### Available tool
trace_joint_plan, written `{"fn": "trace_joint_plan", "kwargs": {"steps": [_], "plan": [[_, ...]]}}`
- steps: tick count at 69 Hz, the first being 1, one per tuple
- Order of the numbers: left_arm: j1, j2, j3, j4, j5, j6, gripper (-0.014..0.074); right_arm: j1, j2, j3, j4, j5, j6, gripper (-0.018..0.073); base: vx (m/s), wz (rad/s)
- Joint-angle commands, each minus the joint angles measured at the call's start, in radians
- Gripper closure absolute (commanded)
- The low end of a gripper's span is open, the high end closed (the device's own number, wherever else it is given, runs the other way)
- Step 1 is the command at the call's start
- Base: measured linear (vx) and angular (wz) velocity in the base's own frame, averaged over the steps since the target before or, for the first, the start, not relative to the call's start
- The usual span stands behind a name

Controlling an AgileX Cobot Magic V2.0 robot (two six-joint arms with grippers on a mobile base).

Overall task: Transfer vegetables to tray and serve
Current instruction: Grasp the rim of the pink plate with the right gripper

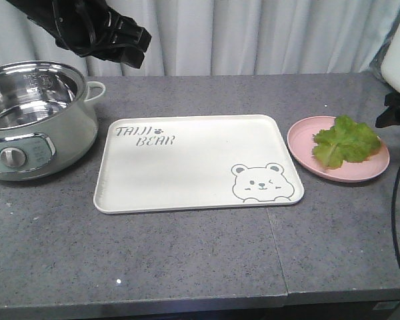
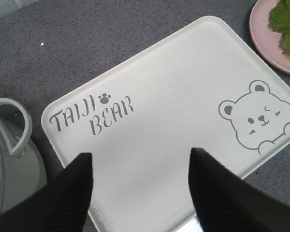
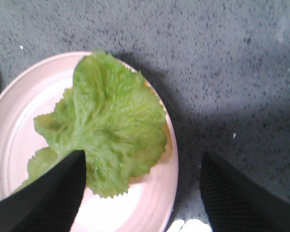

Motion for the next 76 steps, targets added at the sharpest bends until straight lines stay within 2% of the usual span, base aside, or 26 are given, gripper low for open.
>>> {"fn": "trace_joint_plan", "kwargs": {"steps": [1,15,56,68,76], "plan": [[-0.003,-0.043,-0.028,-0.012,-0.020,-0.011,0.0184,-0.007,-0.061,-0.031,-0.003,0.007,0.018,0.0082,0.00,0.00],[-0.003,-0.043,-0.028,-0.012,-0.020,-0.011,0.0184,-0.007,-0.054,-0.026,-0.079,0.048,0.072,0.0084,0.00,0.00],[-0.003,-0.043,-0.028,-0.012,-0.020,-0.010,0.0184,-0.003,0.014,-0.026,-0.077,0.110,0.077,0.0090,0.00,0.00],[-0.003,-0.043,-0.028,-0.012,-0.020,-0.010,0.0184,-0.003,0.032,-0.026,-0.075,0.123,0.077,0.0137,0.00,0.00],[-0.003,-0.043,-0.028,-0.012,-0.020,-0.010,0.0184,-0.003,0.035,-0.026,-0.075,0.125,0.077,0.0238,0.00,0.00]]}}
